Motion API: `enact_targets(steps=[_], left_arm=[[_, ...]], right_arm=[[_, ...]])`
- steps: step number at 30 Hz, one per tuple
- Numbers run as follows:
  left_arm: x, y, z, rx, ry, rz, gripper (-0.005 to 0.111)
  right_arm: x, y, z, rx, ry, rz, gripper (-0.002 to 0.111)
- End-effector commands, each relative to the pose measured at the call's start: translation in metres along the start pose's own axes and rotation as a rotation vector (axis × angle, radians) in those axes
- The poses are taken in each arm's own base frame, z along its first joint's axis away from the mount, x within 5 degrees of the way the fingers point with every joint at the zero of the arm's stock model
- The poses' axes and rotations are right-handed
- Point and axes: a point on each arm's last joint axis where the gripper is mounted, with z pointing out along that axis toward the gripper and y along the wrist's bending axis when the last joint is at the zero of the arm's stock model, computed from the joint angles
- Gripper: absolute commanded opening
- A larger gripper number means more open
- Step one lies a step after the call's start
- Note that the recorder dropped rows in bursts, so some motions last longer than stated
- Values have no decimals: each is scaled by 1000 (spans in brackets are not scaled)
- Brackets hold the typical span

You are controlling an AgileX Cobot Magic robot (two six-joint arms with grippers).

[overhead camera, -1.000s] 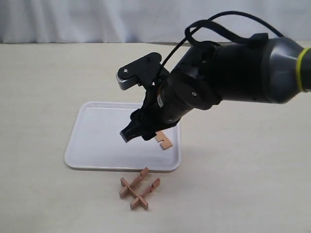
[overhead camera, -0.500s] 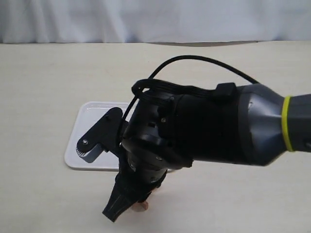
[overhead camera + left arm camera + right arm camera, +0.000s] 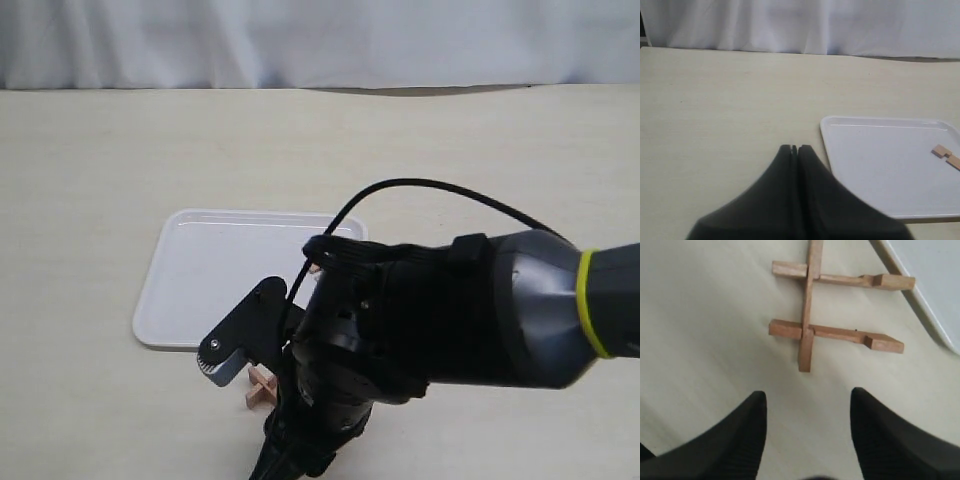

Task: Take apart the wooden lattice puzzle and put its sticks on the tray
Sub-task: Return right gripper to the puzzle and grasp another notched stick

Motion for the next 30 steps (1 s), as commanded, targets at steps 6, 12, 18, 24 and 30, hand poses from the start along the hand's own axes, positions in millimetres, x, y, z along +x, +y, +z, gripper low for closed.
enact_targets(steps=[6,12,18,24,30], left_arm=[[0,0,0,3,-10,1,0],[0,0,0,3,-10,1,0],[0,0,0,3,-10,1,0],[0,0,0,3,-10,1,0],[0,0,0,3,-10,1,0]], right_arm=[[2,4,22,-16,-10,-4,55],[0,5,30,-23,-19,-6,49],[0,5,30,-24,-24,-6,25],[-3,6,30,-31,-54,-9,4],[-5,6,29,-24,-65,-24,4]])
